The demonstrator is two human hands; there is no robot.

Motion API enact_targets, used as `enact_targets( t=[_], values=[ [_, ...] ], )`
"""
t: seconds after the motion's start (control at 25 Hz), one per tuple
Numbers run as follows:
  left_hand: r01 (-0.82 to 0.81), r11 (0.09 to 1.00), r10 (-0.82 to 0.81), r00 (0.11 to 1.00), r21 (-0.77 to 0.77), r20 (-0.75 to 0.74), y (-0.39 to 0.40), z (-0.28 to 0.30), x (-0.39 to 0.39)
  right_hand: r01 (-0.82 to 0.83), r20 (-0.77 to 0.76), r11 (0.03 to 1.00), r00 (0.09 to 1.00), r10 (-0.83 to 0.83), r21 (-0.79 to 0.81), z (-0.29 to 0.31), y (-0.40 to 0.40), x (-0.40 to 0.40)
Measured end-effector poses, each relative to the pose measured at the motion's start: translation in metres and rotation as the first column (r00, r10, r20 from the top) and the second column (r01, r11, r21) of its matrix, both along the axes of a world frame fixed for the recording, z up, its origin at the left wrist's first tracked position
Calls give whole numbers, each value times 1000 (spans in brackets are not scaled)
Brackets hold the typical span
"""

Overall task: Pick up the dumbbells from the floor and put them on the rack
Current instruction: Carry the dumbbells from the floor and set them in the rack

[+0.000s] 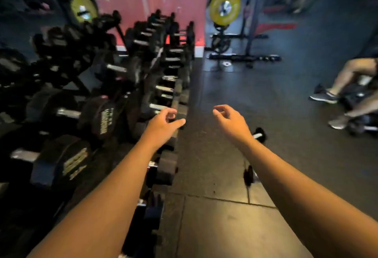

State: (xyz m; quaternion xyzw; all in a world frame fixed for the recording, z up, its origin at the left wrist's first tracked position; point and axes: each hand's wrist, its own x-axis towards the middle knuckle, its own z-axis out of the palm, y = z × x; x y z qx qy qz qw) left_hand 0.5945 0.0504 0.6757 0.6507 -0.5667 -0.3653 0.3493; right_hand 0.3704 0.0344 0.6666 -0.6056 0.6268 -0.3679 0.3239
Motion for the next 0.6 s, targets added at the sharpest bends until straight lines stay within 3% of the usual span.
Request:
enact_targets(
  t=[0.32, 0.44, 0.6],
  values=[
    [298, 950, -296, 955, 89, -32, -56, -35, -171, 392, 4, 916, 919, -394, 88, -34, 41, -181],
    [391, 911, -386, 921, 134, -63, -81, -50, -247, 469, 4, 876, 881, -472, 118, -52, 31, -243],
    [403, 894, -385, 915, 195, -125, -120, -74, -332, 517, -7, 842, 853, -522, 157, -78, -3, -310]
  ],
)
